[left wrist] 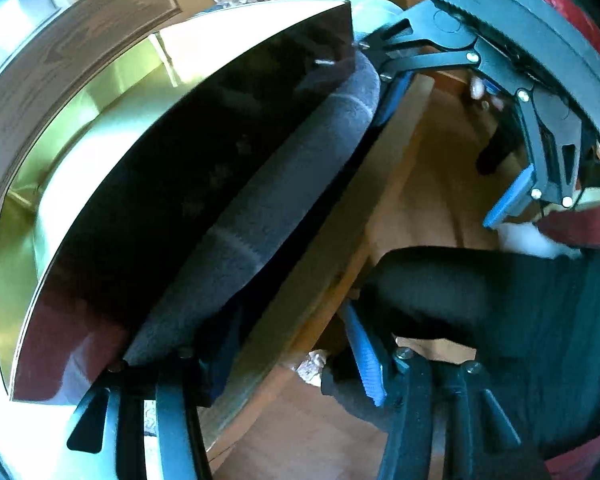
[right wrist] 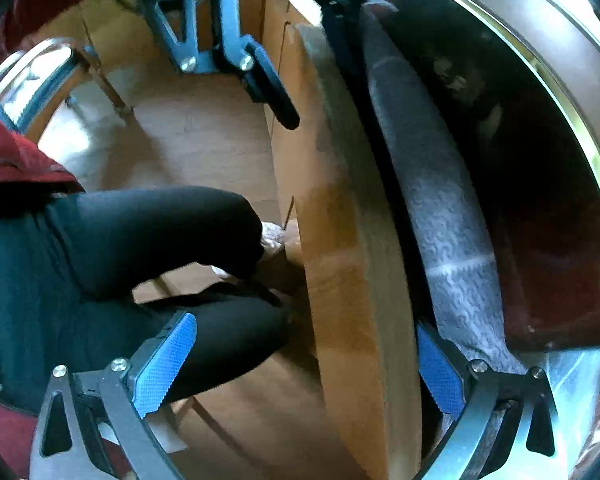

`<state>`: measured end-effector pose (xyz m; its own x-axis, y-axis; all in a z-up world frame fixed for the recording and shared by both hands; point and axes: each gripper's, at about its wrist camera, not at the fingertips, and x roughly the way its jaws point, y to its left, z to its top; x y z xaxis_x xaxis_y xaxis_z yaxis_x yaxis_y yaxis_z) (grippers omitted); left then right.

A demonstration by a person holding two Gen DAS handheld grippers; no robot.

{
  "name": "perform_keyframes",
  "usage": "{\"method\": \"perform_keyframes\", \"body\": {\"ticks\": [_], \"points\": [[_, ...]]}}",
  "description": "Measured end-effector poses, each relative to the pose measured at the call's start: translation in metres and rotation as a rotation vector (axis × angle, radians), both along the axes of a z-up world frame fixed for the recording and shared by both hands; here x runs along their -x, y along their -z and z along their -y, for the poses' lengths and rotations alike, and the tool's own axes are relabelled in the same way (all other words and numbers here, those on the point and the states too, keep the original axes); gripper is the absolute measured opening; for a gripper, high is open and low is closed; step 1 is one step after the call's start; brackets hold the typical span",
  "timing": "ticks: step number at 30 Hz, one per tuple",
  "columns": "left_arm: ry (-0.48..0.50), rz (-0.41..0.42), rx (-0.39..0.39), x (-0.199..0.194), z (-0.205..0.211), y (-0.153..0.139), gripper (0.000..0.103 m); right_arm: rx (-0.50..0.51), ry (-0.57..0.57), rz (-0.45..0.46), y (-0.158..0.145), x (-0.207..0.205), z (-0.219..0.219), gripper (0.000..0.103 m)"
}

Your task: Take underwear out of drawer

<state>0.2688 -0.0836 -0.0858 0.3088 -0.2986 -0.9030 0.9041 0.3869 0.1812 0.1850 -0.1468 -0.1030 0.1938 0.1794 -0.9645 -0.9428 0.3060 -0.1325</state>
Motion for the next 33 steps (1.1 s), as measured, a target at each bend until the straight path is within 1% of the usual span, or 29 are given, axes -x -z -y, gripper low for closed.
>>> {"method": "perform_keyframes", "body": {"ticks": [3,4,5,7,9,11,14,16,19,21,22,23,24,26,27,28,29,30,31,32,33], "points": [[0.041,0.032,-0.045,0.005,0.008,0.003,0.054,0.045,-0.027,0.018,0.006,0.001,-0.008,0.103],[0.052,0.038,-0.057,0.006,0.009,0.004,0.057,0.06,-0.031,0.017,0.007,0.001,-0.009,0.103],[0.058,0.018,-0.056,0.007,0.012,0.005,0.06,0.069,-0.035,0.014,0.007,0.001,-0.01,0.103],[0.061,-0.015,-0.047,0.008,0.01,0.005,0.076,0.076,-0.039,0.015,0.009,0.001,-0.011,0.103],[0.071,0.003,-0.061,0.013,0.015,0.011,0.081,0.081,-0.024,0.026,0.01,0.0,-0.013,0.103],[0.059,0.014,-0.052,0.016,0.013,0.011,0.082,0.073,0.005,0.021,0.008,-0.002,-0.014,0.103],[0.009,-0.054,0.027,0.018,0.001,0.007,0.082,0.052,0.023,0.001,0.007,-0.003,-0.012,0.103],[0.009,-0.067,0.039,0.023,0.002,0.01,0.081,0.046,0.032,-0.026,0.006,-0.002,-0.012,0.103],[0.04,-0.004,0.009,0.041,0.001,0.014,0.081,0.019,0.053,-0.064,0.004,0.004,-0.013,0.103],[0.063,0.043,-0.014,0.053,0.001,0.018,0.081,0.01,0.055,-0.062,0.004,0.011,-0.014,0.103],[0.07,0.06,-0.019,0.058,0.002,0.02,0.081,0.017,0.057,-0.045,0.005,0.016,-0.015,0.103],[0.071,0.085,-0.028,0.06,0.003,0.022,0.081,0.034,0.057,-0.021,0.007,0.019,-0.017,0.103],[0.066,0.084,-0.026,0.06,0.004,0.019,0.081,0.05,0.06,0.004,0.009,0.021,-0.02,0.103],[0.04,0.073,-0.009,0.055,0.002,0.019,0.075,0.06,0.073,0.02,0.012,0.019,-0.022,0.103],[0.026,0.08,-0.008,0.048,-0.002,0.012,0.064,0.057,0.091,0.031,0.011,0.015,-0.023,0.103],[0.007,0.079,-0.016,0.044,-0.005,0.013,0.053,0.058,0.095,0.036,0.012,0.014,-0.024,0.099],[-0.022,0.071,-0.03,0.037,-0.007,0.015,0.05,0.066,0.107,0.033,0.014,0.009,-0.025,0.093],[-0.042,0.046,-0.034,0.031,-0.01,0.016,0.048,0.071,0.115,0.037,0.016,0.006,-0.026,0.09],[-0.045,0.032,-0.017,0.029,-0.011,0.016,0.048,0.079,0.121,0.044,0.019,0.003,-0.027,0.084],[-0.044,0.03,-0.011,0.029,-0.012,0.015,0.048,0.094,0.127,0.062,0.022,0.0,-0.03,0.078],[-0.039,0.038,-0.012,0.029,-0.012,0.016,0.049,0.103,0.135,0.073,0.024,-0.002,-0.03,0.075]]}}
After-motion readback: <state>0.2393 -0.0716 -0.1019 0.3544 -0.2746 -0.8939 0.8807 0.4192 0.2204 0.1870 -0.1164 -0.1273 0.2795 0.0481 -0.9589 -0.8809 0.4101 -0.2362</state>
